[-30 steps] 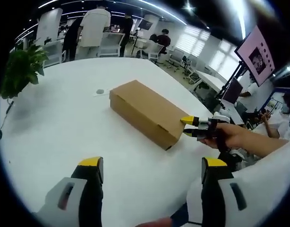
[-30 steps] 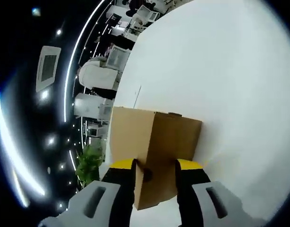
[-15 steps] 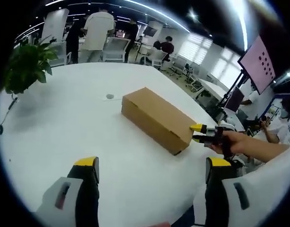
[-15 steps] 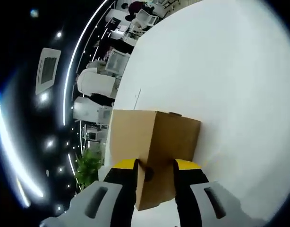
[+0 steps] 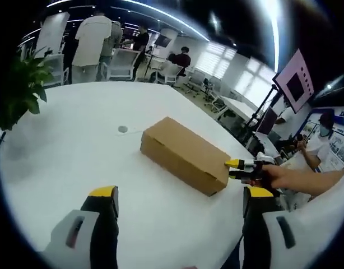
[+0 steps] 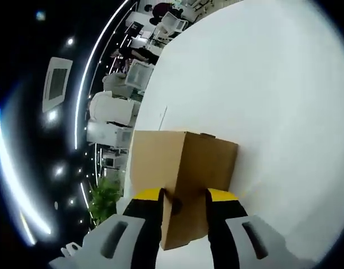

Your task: Operate the shoe box by opening the lid, removing the specified soft item, and placing it in the target area until the item is outside and the box remains undamaged.

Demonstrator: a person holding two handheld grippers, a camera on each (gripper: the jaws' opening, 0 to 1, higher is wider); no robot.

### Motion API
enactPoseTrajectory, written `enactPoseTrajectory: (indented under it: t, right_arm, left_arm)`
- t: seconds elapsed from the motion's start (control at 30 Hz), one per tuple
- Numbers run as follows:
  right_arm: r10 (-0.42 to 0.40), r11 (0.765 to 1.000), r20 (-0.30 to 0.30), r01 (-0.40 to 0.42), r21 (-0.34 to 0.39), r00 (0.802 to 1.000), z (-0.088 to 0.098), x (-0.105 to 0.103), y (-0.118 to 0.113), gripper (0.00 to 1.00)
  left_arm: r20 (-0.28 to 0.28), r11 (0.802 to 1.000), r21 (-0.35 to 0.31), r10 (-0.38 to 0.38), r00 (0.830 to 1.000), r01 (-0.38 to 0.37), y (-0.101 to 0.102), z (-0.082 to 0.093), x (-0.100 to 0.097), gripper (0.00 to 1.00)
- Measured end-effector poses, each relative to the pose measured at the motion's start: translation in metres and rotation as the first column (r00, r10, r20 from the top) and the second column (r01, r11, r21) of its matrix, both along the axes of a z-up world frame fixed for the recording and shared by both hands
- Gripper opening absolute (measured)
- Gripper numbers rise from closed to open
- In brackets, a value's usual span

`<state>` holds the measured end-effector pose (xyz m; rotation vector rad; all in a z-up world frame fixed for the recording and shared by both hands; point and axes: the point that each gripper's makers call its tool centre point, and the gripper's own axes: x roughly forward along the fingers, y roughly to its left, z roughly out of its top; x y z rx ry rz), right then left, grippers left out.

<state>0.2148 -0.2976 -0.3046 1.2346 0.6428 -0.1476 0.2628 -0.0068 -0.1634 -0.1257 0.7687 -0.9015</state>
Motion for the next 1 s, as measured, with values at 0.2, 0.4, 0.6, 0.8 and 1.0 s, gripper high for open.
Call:
enactPoseTrajectory:
  t: [0.2,0.4,0.6,0.8,1.0]
  right_arm:
    - [0.020,1.000,-0.001,-0.020,0.019,1.000,0.000,0.001,0.000,0.28]
    - [0.025,0.999,-0.007,-0.025,0.032,1.000,0.002,0.000,0.002,0.28]
    - [0.024,0.999,-0.001,-0.024,0.029,1.000,0.001,0.001,0.002,0.28]
    - [0.021,0.999,0.003,-0.021,0.031,1.000,0.003,0.000,0.003,0.28]
    - [0.019,0.999,0.003,-0.019,0.025,1.000,0.003,0.001,0.003,0.28]
  left_arm:
    - [-0.044,0.998,-0.054,-0.036,0.998,0.033,-0.013,0.001,0.020,0.87]
    - [-0.045,0.996,-0.078,-0.045,0.998,0.041,-0.035,-0.002,0.051,0.92]
    - [-0.077,0.994,-0.077,-0.089,0.993,0.084,-0.065,-0.016,0.069,0.91]
    - [-0.099,0.988,-0.107,-0.121,0.988,0.110,-0.094,-0.025,0.085,0.89]
    - [-0.113,0.978,-0.158,-0.157,0.981,0.138,-0.124,-0.027,0.107,0.88]
